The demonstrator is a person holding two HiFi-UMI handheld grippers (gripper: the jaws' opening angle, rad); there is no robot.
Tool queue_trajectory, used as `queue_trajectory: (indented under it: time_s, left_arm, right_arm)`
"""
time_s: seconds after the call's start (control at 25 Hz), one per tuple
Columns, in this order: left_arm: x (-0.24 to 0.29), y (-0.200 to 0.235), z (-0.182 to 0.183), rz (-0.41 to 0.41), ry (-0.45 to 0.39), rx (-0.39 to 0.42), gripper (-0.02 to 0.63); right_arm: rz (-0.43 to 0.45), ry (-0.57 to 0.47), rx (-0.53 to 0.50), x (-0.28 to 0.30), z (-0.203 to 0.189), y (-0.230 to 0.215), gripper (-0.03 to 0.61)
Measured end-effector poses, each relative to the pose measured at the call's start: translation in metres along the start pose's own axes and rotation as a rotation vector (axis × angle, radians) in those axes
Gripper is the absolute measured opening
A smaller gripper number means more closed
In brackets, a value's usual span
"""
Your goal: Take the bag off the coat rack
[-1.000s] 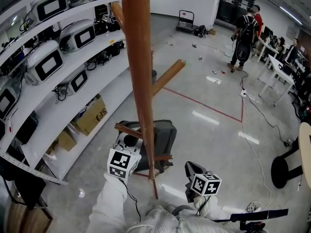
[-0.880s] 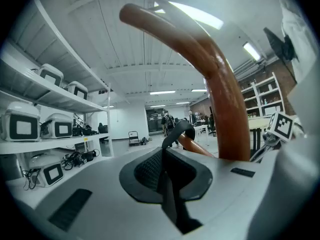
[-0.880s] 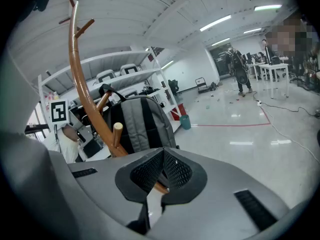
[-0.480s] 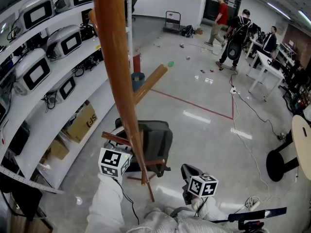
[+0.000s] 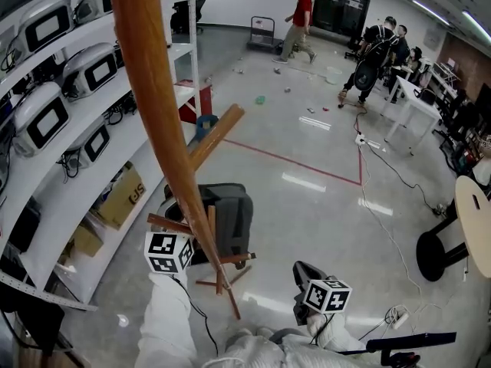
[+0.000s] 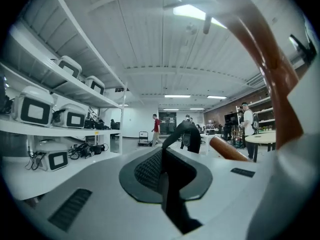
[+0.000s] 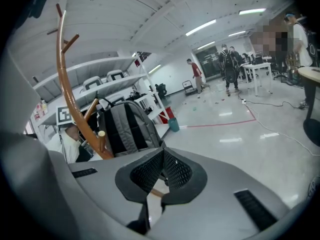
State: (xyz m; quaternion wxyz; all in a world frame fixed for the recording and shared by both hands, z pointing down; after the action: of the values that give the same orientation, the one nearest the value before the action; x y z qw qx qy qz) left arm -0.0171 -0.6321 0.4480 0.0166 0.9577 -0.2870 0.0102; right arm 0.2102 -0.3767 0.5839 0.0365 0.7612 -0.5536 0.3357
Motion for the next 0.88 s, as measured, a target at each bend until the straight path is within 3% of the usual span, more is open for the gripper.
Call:
queue_trajectory:
  time_s: [0.4, 0.88]
  left_arm:
    - [-0.058, 0.036, -0.016, 0.197, 0.006, -0.064, 0.014]
    - [-0.161, 0.011, -0.042, 0.414, 0.036, -0.118, 0.014]
  right_arm:
    - [0.052, 0.028, -0.035, 0.007, 0.0, 0.01, 0.012]
    - [0.212, 0.068, -0.109, 0.013, -0.006, 0.047, 0.012]
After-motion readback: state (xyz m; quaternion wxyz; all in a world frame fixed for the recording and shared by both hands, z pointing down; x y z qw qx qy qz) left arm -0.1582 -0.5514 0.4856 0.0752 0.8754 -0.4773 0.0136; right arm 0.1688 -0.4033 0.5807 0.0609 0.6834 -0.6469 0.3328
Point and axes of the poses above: the fingertips, and each gripper's own axes: x forward along the fingers, y to its left, z out of its top, the point moved 2 cm from there along -x, backward along the fingers, and after that the axes turned 10 degrees about -z, right-handed, at the moved point
